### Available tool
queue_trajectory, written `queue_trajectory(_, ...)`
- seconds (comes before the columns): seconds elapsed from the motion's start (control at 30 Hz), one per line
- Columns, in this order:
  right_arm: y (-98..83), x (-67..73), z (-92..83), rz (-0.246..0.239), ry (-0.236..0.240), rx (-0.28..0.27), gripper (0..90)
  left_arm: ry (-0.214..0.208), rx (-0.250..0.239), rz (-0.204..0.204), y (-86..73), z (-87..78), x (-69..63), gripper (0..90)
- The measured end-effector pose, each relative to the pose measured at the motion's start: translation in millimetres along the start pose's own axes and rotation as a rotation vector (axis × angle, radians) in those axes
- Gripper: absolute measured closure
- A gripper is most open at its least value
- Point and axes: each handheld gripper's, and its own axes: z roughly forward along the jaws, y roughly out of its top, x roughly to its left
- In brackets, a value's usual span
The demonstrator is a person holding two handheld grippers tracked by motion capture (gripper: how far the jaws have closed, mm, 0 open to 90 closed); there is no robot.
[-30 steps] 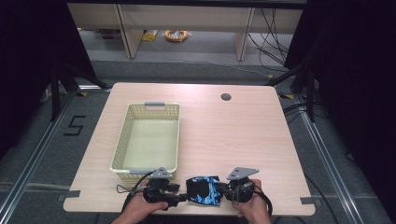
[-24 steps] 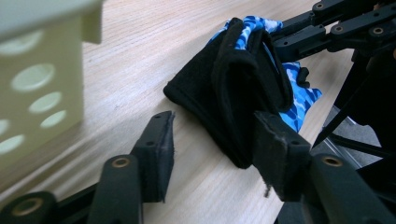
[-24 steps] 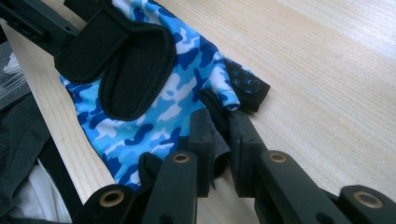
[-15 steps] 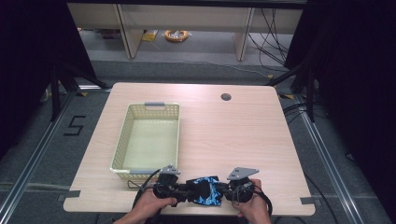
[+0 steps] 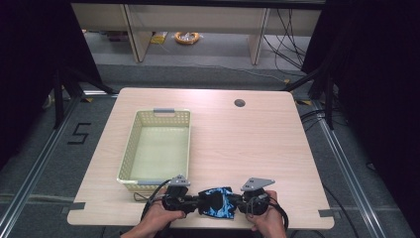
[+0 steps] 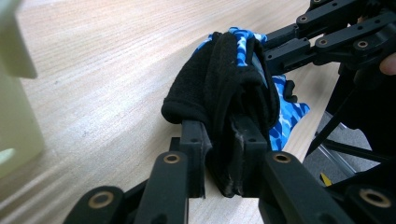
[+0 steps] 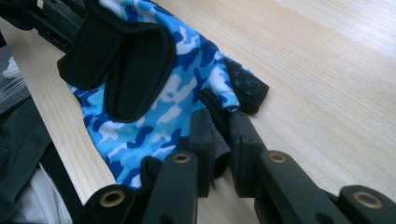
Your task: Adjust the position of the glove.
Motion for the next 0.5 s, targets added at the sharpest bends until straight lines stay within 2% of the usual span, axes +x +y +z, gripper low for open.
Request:
queue_trajectory(0.13,-0.4,0.6,0.1,0.015,-0.001,-0.010,82.2,-0.009,0.002,0.009,0.4,-1.2,-0.4,79.2)
queue_trajectory(0.17,-0.8,0.8,1.3,0.018,-0.001,-0.027,82.2,-0.010,0.001,0.009,0.5,-1.6,-0.5,79.3)
queue_trajectory(0.2,0.0,0.4,-0.8,0.014,0.001,-0.010,82.2,-0.011,0.003,0.012,0.8,-2.3,-0.6,79.3)
queue_trajectory(0.27,0.1,0.8,-1.7,0.017,0.005,-0.014,82.3,0.012,0.003,0.028,1.2,-3.8,-2.6,79.4)
queue_trajectory(0.3,0.0,1.1,-2.0,0.016,0.007,-0.021,82.3,-0.003,0.000,0.035,1.5,-4.1,-2.1,79.7)
queue_trajectory(0.5,-0.7,1.0,-6.8,0.019,0.021,-0.055,82.3,0.003,-0.015,0.057,3.7,-7.7,-7.6,80.5)
